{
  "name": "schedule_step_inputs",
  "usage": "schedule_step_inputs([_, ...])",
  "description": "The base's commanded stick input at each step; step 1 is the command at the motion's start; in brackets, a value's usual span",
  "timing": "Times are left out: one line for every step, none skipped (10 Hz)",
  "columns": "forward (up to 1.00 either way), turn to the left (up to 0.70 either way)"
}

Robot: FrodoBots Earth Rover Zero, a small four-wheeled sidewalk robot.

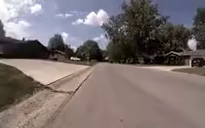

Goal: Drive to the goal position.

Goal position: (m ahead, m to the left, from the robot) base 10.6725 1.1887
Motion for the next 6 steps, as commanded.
schedule_step_inputs([1.00, 0.00])
schedule_step_inputs([1.00, 0.00])
schedule_step_inputs([1.00, 0.00])
schedule_step_inputs([1.00, 0.00])
schedule_step_inputs([1.00, 0.00])
schedule_step_inputs([1.00, 0.00])
